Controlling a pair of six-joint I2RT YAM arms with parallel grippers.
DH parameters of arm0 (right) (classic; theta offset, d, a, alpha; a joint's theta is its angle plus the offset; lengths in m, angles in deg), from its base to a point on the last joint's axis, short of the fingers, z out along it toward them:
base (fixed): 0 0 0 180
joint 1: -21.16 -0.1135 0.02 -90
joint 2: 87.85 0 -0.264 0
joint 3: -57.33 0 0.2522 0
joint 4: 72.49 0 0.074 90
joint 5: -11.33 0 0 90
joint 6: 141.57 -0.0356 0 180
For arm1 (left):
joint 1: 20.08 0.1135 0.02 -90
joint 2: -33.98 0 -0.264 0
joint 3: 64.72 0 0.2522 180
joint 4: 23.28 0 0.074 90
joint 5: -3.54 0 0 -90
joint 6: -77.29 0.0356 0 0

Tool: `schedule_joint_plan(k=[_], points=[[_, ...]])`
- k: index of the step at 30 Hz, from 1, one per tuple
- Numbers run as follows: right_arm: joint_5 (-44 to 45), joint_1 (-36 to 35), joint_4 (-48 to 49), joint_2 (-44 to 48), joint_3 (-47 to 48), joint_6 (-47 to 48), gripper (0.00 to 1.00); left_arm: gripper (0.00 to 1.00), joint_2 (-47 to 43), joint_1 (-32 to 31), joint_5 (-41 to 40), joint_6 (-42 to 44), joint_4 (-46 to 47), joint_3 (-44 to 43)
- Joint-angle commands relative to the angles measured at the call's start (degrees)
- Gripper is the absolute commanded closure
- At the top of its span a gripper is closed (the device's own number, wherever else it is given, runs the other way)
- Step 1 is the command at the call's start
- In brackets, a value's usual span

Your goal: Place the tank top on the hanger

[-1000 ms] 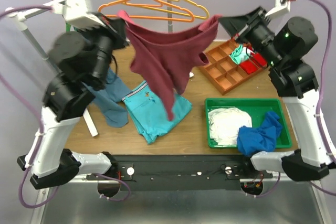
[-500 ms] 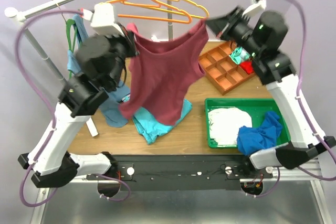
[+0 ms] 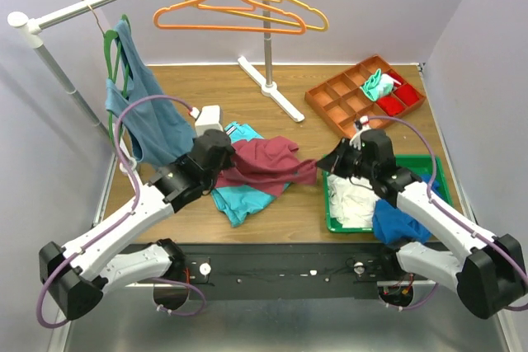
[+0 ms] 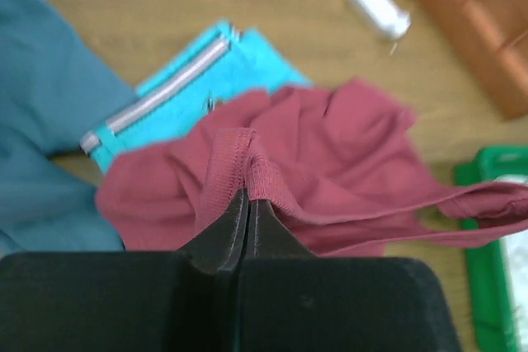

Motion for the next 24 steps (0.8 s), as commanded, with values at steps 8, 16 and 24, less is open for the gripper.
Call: schedule_joint_plan(k=[8,16,24], points=[[0.81,-0.21,-5.48,4.77,5.88,4.78,0.39,0.42,-3.89,0.00,5.03,-6.54,1.89,5.30],[1.25,-0.21,-6.38,-6.46,30.09,18.13,0.39,0.34,-3.89,0.00,6.08,-5.04,-0.57,0.82],[2.31,0.06,-12.96,-32.56,64.22,31.57,0.41,0.34,-5.56,0.09,10.39,-3.64,-1.72,0.11]])
